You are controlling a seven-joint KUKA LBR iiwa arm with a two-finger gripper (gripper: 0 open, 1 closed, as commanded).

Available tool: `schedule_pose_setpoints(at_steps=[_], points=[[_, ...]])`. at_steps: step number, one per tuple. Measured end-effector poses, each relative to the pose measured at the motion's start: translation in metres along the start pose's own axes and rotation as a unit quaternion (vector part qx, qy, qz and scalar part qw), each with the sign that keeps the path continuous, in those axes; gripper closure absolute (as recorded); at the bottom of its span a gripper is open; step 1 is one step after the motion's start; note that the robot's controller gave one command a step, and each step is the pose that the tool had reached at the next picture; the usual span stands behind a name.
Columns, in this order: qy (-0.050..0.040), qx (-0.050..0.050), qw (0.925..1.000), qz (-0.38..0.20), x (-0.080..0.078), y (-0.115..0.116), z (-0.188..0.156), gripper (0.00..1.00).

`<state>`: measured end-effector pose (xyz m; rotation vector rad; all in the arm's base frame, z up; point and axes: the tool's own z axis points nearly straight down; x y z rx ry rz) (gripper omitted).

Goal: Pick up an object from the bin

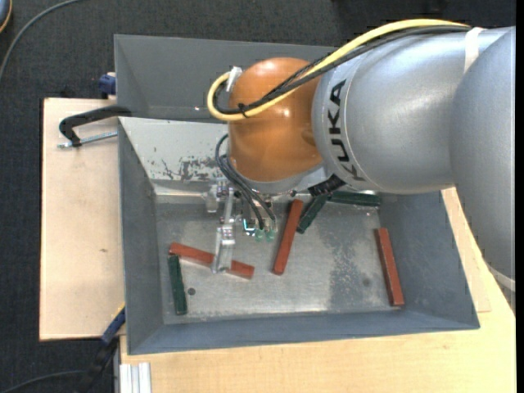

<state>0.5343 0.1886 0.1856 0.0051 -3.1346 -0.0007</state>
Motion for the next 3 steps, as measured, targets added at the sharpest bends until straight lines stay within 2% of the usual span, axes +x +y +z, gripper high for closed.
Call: schedule_pose_setpoints(at_steps=[1,2,3], points=[[0.0002,0.001,0.9988,-0.049,0.005,-0.028,0.116,0.0],[-0.0036,0.0,0.9988,-0.049,0.003,-0.027,0.112,1.0],[-0.0097,-0.001,0.9906,-0.136,0.024,0.0,-0.035,1.0]])
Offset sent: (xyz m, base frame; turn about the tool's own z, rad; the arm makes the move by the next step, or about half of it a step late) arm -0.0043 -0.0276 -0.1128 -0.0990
